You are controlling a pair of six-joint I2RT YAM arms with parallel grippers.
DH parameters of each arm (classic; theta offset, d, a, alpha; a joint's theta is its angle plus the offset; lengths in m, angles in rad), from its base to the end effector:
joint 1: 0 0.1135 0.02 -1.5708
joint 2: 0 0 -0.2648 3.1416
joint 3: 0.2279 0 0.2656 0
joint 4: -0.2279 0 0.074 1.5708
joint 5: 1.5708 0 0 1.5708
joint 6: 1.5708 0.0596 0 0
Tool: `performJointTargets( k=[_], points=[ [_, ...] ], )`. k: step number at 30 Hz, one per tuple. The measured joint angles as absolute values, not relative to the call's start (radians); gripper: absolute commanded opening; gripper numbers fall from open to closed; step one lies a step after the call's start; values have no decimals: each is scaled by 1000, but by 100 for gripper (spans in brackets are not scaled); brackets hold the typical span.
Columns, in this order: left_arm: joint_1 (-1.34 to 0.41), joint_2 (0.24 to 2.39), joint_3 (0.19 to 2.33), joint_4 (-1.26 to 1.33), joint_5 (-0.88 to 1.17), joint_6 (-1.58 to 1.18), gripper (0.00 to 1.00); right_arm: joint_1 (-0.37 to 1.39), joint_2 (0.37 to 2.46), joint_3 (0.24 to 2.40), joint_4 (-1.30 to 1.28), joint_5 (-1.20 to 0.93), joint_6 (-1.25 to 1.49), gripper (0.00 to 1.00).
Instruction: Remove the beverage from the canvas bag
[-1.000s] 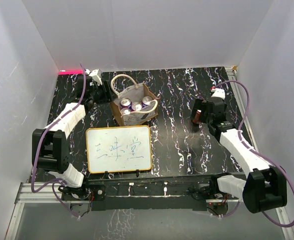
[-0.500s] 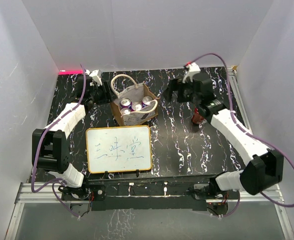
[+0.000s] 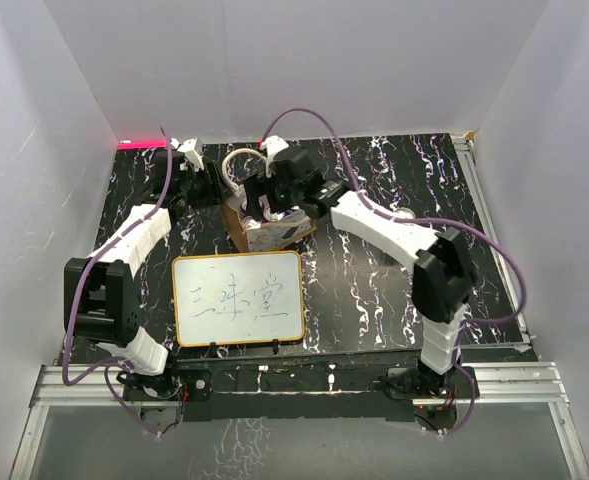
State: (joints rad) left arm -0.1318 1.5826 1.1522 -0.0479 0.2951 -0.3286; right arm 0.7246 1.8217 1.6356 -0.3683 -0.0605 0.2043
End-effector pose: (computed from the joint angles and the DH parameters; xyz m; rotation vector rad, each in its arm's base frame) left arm 0.3939 -0.0697 0.2646 -0.0172 2.0781 -0.5866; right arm 0.3455 0.3107 0.3108 -0.5978 2.1027 0.6044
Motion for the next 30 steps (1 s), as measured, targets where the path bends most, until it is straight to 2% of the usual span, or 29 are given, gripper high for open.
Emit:
performJointTargets(
  k=[9, 30],
  points=[
    [-132, 1583, 1152, -62, 268, -320, 54, 797, 2104, 1862, -509, 98, 131, 99],
    [-120, 1583, 1164, -68, 247, -315, 54, 809, 2186, 1993, -543, 183, 131, 99]
  ],
)
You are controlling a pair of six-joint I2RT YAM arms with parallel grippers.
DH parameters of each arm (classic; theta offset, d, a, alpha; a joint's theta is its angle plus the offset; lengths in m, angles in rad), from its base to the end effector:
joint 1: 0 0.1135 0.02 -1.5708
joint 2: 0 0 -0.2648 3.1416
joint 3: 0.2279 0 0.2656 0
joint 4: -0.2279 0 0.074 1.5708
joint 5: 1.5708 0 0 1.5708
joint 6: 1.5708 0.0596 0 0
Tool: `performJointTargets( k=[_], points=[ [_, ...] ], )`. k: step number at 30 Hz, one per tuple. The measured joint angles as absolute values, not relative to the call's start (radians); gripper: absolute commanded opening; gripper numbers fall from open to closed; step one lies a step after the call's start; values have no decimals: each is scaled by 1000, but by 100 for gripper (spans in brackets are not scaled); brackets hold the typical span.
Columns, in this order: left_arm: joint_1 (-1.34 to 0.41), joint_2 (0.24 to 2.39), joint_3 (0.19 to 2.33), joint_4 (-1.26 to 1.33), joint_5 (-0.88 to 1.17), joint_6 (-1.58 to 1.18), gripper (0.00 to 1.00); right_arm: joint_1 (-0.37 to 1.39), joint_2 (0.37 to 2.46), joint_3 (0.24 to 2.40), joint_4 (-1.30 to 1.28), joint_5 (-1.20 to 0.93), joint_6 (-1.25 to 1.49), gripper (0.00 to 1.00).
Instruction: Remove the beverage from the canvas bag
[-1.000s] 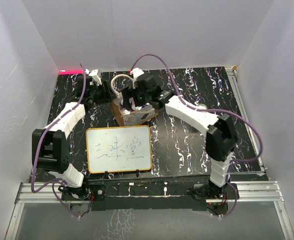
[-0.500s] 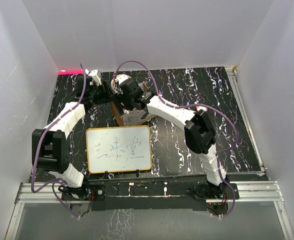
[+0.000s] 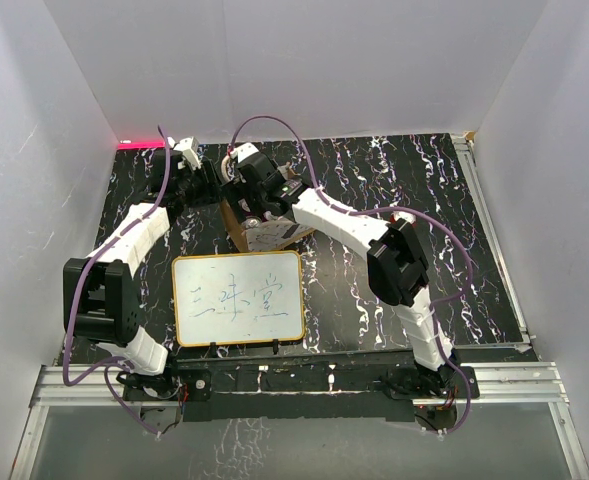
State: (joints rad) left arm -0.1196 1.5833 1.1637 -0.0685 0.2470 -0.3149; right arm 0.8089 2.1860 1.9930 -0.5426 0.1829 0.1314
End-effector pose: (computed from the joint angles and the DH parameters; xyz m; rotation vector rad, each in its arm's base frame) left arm 0.3958 -0.0622 0.2659 -0.0482 2.0833 -0.5212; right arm 0.3782 0.3807 0.2500 -0.6775 2.2052 0.2749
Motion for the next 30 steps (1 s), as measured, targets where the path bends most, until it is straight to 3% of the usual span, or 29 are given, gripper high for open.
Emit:
performJointTargets(
  k=[30],
  points=[
    [-95, 1583, 1164, -68, 245, -327, 54, 799, 2298, 2072, -551, 197, 151, 100]
  ],
)
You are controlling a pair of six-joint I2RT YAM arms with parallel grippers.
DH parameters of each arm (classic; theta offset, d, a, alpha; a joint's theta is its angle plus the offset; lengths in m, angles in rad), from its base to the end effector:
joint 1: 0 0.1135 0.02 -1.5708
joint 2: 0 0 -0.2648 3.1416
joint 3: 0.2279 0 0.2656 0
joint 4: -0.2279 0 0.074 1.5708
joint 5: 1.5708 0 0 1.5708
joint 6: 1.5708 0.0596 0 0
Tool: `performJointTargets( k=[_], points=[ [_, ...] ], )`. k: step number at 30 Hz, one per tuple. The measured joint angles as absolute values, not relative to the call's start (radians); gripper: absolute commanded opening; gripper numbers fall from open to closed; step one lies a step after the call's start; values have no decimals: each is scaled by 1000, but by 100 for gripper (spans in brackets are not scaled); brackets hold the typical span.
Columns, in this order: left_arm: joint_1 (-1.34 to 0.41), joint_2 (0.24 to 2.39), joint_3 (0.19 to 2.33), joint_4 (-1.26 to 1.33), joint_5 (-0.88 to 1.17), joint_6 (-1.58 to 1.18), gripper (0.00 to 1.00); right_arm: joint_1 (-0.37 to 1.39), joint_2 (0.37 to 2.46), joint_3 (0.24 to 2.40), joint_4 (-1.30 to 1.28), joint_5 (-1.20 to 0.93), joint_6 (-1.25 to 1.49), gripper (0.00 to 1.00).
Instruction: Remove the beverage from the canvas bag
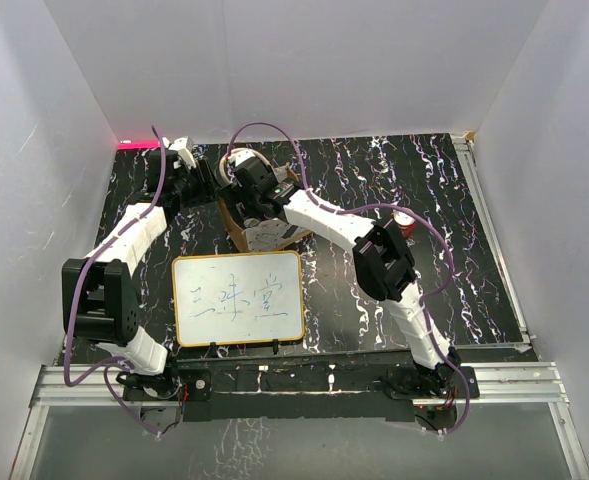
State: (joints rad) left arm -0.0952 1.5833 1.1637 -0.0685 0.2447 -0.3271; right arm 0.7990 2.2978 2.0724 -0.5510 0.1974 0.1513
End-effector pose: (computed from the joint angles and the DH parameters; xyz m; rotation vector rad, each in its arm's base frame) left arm 0.3973 -0.0524 0.2659 -0.0877 2.0807 -0.5114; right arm 0.3962 0.3904 0.2192 -0.6522 2.2483 0.2429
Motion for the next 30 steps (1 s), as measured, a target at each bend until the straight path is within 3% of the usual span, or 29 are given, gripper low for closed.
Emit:
performJointTargets(
  k=[10, 16, 24, 30],
  points=[
    [-94, 1583, 1164, -68, 247, -333, 54, 791, 2376, 2155, -558, 206, 160, 74],
    [-94, 1583, 1164, -68, 250, -334, 54, 791, 2383, 2186, -595, 199, 165, 47],
    [-94, 1583, 1165, -68, 251, -334, 54, 785, 2371, 2193, -598, 187, 191, 28],
    [-93, 1583, 1165, -68, 251, -334, 54, 785, 2219, 2042, -495, 239, 216, 16]
  ],
)
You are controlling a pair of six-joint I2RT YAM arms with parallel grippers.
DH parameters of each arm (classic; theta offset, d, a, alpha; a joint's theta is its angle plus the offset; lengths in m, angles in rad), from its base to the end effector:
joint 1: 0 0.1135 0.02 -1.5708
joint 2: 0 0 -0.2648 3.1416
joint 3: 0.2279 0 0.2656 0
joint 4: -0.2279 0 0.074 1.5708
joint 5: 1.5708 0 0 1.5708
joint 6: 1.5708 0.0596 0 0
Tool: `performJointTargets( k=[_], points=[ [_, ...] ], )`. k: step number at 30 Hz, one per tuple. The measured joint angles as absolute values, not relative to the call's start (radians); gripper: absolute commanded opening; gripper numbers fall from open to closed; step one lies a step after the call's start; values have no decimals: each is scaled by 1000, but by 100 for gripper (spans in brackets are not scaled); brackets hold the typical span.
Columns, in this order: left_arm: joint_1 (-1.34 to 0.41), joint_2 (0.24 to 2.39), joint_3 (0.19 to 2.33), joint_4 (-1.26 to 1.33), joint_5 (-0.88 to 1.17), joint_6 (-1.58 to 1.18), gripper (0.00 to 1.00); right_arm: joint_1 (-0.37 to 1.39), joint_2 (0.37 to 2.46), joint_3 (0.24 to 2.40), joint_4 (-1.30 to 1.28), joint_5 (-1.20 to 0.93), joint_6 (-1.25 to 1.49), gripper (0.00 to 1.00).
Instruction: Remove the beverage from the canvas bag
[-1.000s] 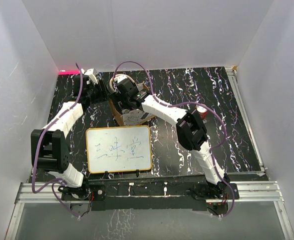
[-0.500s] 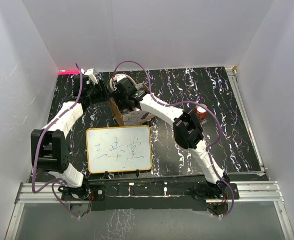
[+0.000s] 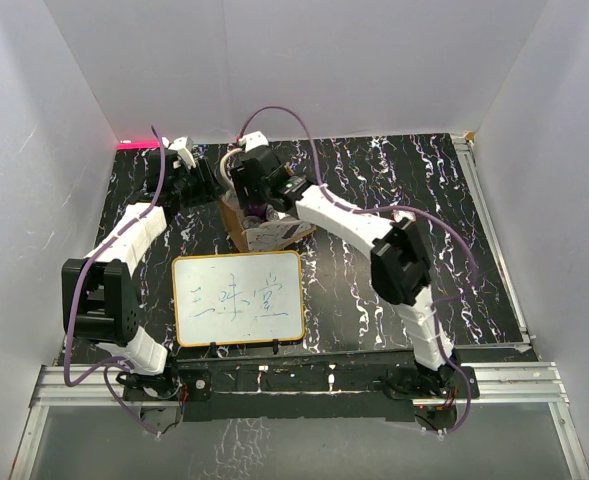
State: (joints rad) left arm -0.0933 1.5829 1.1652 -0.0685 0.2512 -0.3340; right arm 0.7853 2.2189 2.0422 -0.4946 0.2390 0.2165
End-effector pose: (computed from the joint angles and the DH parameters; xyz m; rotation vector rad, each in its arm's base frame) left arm 0.3974 -0.0521 0.2666 -0.0924 2.0793 -0.5212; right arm 0.3978 0.3778 0.2562 -0.5018 2.1774 0.2822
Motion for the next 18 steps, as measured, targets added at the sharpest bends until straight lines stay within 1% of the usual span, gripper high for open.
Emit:
performJointTargets(
  k=[3, 9, 18],
  points=[
    [-93, 1583, 1165, -68, 252, -334, 54, 779, 2100, 1942, -430, 254, 242, 14],
    [-91, 1583, 1165, -68, 251, -334, 54, 740, 1911, 1807, -326, 271, 294, 7],
    [-87, 1583, 1165, -68, 251, -334, 54, 659, 1638, 1557, -231, 311, 334, 7]
  ],
)
